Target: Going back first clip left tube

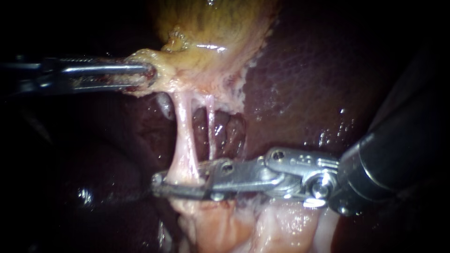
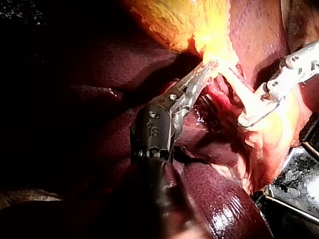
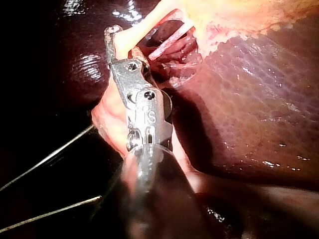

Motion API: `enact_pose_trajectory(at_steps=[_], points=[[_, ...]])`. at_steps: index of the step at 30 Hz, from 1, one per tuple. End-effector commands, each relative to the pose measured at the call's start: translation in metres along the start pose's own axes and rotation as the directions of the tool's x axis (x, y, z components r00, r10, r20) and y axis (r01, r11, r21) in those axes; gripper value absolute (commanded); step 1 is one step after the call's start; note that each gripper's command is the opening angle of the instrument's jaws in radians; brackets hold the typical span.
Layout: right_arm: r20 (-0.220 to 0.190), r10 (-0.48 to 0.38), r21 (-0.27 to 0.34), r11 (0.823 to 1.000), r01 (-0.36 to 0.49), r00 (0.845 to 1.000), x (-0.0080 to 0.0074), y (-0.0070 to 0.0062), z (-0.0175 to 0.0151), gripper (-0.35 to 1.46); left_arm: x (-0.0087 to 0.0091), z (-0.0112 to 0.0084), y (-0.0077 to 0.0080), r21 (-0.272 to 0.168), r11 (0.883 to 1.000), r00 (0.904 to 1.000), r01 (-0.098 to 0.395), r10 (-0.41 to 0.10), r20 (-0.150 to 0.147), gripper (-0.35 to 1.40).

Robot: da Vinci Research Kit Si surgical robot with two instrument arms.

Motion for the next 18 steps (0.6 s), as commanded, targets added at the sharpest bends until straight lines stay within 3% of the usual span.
enact_pose_trajectory(at_steps=[1,2,6,7,9,12,18], points=[[-0.001,-0.001,-0.003,1.000,0.001,1.000,0.0000,0.0000,0.0000,-0.35,0.0000,-0.0001,0.0000,-0.001,1.000,1.0000,0.000,0.000,0.000,-0.35],[0.001,0.000,0.003,1.000,0.000,1.000,0.0000,0.0000,0.0000,-0.35,0.0000,-0.0001,0.0000,-0.001,1.000,1.0000,0.000,0.000,0.000,-0.35],[-0.002,-0.005,-0.022,1.000,0.005,1.000,-0.0006,0.0001,0.0004,0.37,0.0000,-0.0001,0.0000,-0.001,1.000,1.0000,0.000,0.000,0.000,-0.35],[-0.004,-0.006,-0.032,0.999,0.006,1.000,-0.0008,0.0003,0.0004,0.44,0.0000,-0.0001,0.0000,-0.001,1.000,1.0000,0.000,0.000,0.000,-0.35],[-0.014,-0.016,-0.065,0.998,0.015,1.000,-0.0015,0.0008,0.0005,0.48,0.0000,-0.0001,0.0000,-0.001,1.000,1.0000,0.000,0.000,0.000,-0.35],[-0.013,-0.105,-0.107,0.989,0.103,0.994,-0.0022,0.0019,-0.0001,0.49,-0.0001,-0.0001,0.0000,-0.001,1.000,1.0000,-0.001,0.001,0.000,-0.35],[0.042,-0.256,-0.174,0.950,0.259,0.966,-0.0027,0.0034,-0.0031,0.50,-0.0002,-0.0001,-0.0001,-0.001,1.000,1.0000,-0.001,0.001,0.000,-0.35]])
